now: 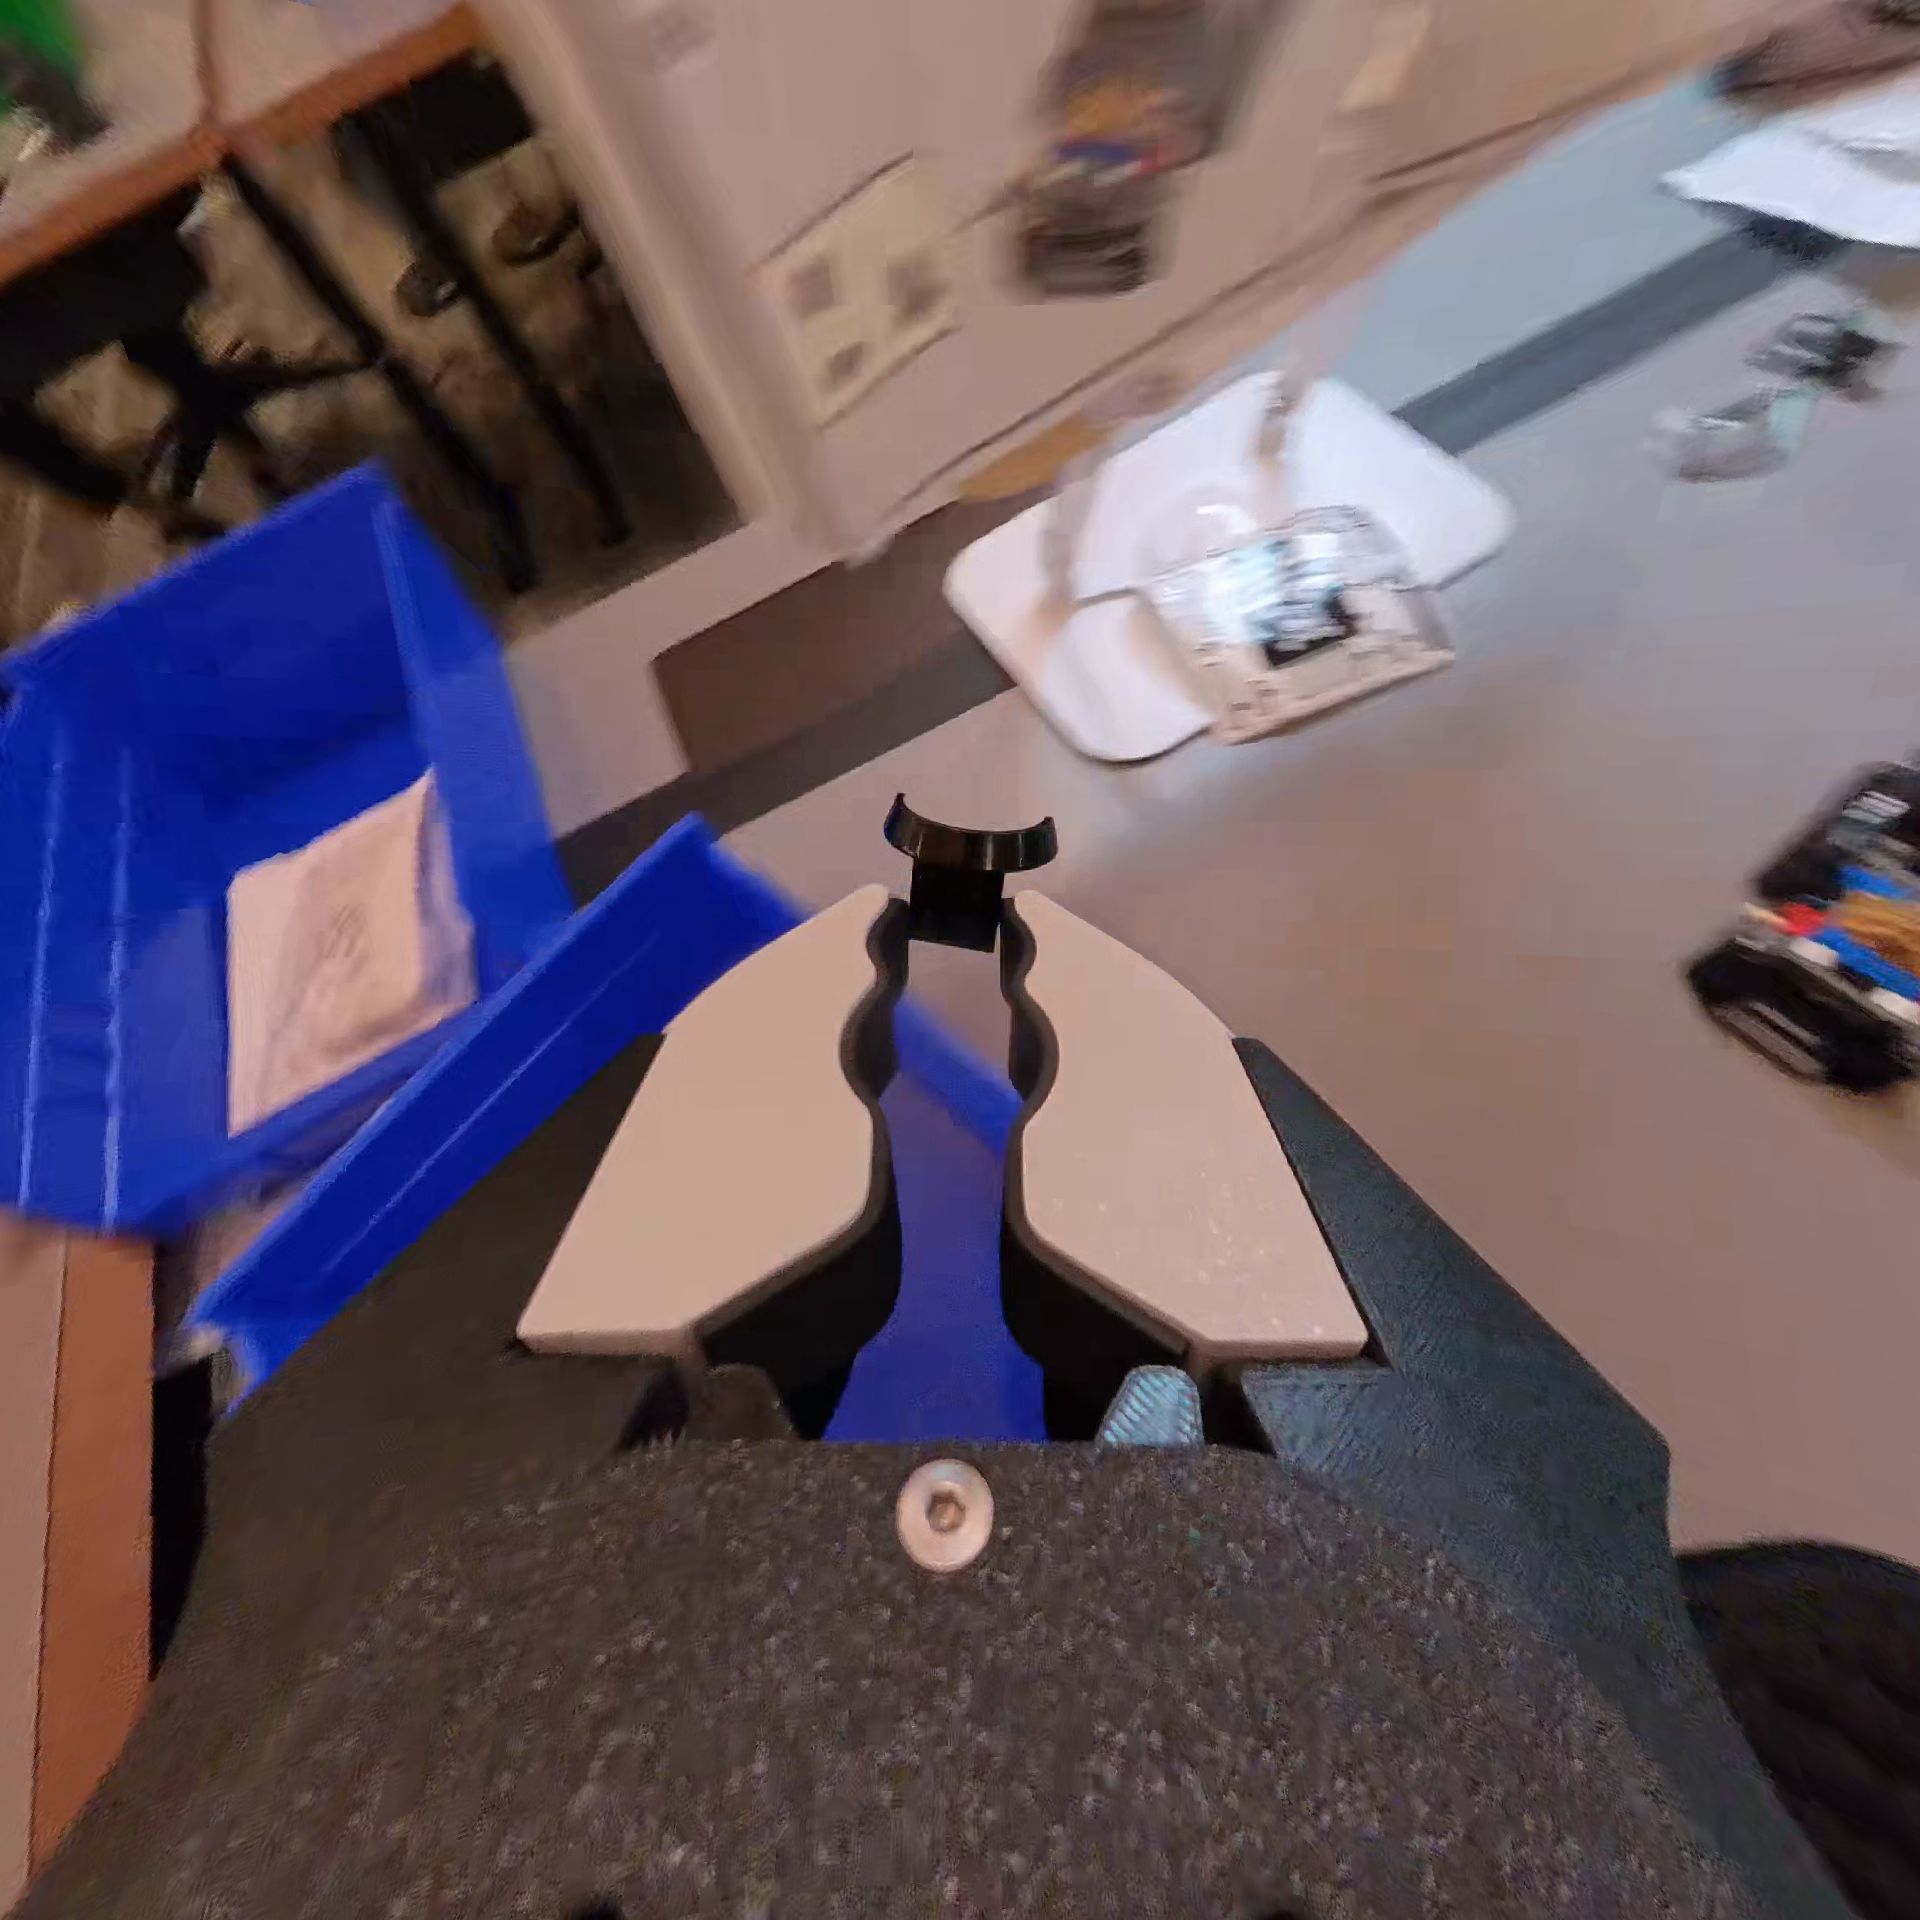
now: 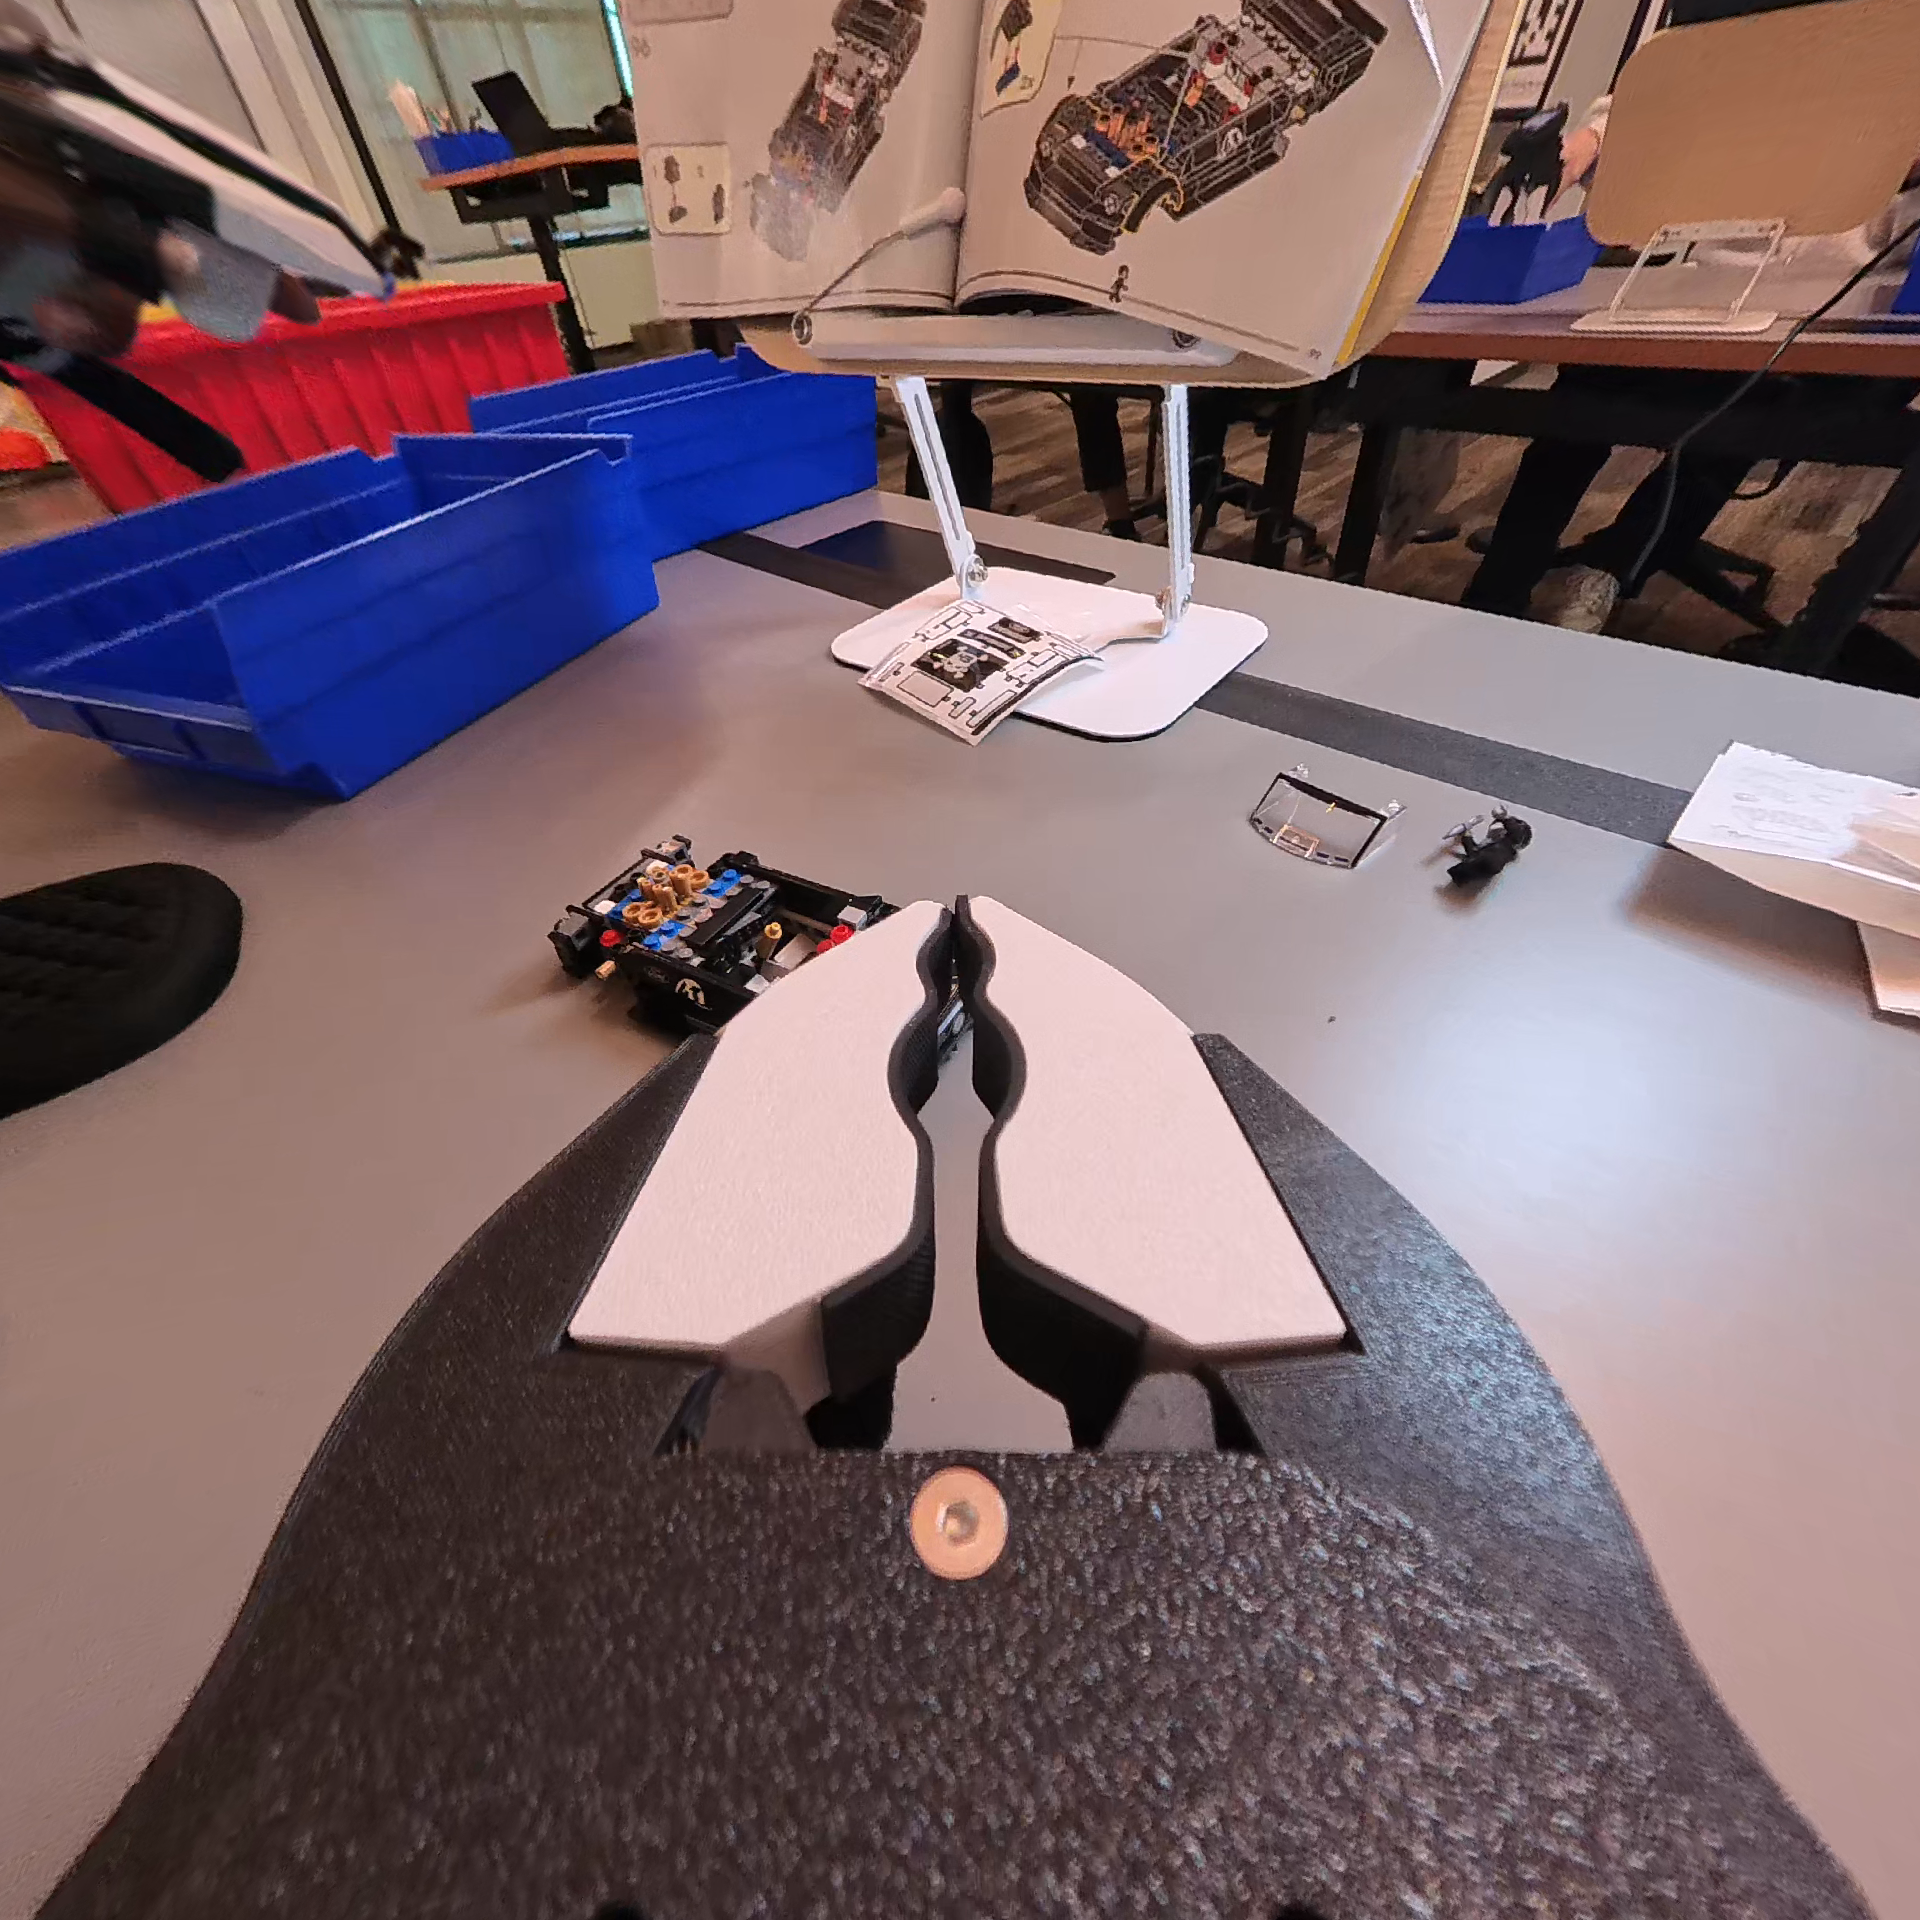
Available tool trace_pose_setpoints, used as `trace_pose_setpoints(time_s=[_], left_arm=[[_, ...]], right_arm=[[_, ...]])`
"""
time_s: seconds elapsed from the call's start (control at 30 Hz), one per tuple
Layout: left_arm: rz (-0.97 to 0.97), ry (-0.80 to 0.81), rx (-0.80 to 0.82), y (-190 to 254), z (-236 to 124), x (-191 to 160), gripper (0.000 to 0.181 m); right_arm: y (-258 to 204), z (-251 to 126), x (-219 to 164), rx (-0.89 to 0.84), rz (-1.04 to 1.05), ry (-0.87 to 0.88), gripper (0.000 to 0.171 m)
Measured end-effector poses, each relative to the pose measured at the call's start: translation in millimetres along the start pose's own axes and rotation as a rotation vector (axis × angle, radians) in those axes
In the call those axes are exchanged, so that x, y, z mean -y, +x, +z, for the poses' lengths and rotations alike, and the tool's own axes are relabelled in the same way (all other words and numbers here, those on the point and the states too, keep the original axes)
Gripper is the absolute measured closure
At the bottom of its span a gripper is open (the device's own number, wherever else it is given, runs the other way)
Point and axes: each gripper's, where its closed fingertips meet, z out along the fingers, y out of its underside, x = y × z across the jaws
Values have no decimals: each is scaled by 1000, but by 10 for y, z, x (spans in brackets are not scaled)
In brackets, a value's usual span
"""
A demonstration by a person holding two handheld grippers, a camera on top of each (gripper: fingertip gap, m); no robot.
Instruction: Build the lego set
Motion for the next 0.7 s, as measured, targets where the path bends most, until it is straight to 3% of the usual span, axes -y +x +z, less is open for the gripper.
trace_pose_setpoints(time_s=[0.17,0.4,0.53,0.7], left_arm=[[288,-12,-284,1325,-70,117,165],[593,-152,-640,2968,115,-401,165],[691,-205,-756,3546,301,-649,164],[736,-231,-809,3947,493,-763,164]], right_arm=[[61,-6,-23,-20,2,1,171],[21,23,-126,4,-8,-40,171],[-40,42,-179,26,-37,-61,171],[6,37,-186,-8,-47,-63,171]])
